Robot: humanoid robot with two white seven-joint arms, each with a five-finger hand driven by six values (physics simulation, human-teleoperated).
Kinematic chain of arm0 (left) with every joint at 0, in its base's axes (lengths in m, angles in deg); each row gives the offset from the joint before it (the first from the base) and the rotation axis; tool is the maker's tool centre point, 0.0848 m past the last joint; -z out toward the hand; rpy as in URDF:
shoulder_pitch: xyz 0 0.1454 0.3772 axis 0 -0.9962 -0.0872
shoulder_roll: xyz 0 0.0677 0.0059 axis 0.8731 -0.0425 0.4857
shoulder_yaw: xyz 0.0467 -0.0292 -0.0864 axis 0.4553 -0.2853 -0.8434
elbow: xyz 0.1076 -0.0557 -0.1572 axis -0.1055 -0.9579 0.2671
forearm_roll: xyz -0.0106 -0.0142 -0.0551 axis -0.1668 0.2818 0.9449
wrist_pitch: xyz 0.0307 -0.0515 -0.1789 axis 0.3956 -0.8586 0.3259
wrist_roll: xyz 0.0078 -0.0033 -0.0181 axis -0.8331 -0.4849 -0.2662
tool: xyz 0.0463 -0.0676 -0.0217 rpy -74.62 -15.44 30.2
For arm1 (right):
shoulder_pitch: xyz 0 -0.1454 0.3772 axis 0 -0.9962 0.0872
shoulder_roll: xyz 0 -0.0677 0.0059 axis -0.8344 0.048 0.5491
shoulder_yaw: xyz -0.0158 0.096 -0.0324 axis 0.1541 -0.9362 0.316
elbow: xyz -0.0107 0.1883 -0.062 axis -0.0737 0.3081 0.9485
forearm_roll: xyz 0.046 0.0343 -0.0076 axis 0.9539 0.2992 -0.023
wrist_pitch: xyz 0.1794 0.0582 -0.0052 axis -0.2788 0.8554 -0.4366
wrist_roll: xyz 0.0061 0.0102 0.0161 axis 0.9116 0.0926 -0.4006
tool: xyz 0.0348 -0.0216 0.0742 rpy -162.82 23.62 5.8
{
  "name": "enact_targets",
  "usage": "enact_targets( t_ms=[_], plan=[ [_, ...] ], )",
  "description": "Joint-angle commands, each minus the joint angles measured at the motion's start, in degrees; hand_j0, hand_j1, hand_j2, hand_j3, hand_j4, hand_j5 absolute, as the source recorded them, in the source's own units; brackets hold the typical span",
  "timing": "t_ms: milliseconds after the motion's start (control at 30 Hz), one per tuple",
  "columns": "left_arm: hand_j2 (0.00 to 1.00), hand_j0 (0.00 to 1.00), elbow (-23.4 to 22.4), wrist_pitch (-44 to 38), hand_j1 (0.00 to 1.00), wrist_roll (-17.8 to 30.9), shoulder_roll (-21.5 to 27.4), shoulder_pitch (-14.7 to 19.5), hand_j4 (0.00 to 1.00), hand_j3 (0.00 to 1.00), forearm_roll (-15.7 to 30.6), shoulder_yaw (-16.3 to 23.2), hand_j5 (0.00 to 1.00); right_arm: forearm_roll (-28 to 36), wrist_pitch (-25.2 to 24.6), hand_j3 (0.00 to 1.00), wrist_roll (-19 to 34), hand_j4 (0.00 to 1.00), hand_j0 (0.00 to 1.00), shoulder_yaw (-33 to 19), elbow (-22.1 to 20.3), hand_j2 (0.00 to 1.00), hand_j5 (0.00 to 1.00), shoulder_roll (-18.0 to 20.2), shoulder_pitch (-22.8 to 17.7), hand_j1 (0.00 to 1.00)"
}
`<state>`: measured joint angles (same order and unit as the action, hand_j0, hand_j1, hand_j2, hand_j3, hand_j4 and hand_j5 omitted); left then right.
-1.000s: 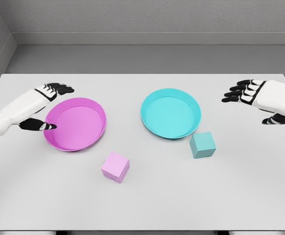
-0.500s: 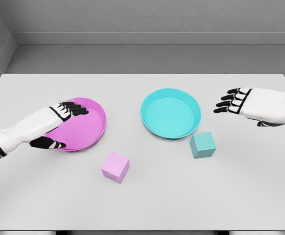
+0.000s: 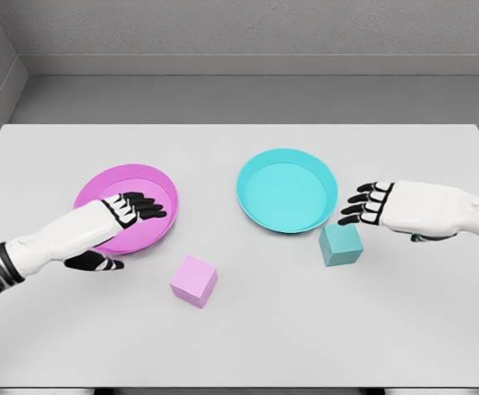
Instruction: Place the blocks in the corresponding plates according to their colors
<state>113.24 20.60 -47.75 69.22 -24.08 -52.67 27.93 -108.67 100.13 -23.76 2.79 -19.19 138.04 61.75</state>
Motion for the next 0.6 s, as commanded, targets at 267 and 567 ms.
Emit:
enact_targets(
  t_ms=[267, 567],
  plan=[
    [1.0, 1.0, -1.69, -0.03, 1.0, 0.01, -1.24, 2.11, 1.0, 1.0, -3.23, 3.28, 1.0, -2.33, -0.1, 1.0, 2.55, 1.0, 1.0, 0.53, 0.4, 1.0, 1.0, -3.19, -0.97, 1.0],
    [1.0, 1.0, -3.36, -0.03, 1.0, 0.01, -3.52, 5.71, 1.0, 1.0, -5.52, 8.2, 1.0, -3.3, -0.1, 1.0, 2.55, 1.0, 1.0, 0.53, 3.74, 1.0, 1.0, -7.49, -0.62, 1.0]
  ],
)
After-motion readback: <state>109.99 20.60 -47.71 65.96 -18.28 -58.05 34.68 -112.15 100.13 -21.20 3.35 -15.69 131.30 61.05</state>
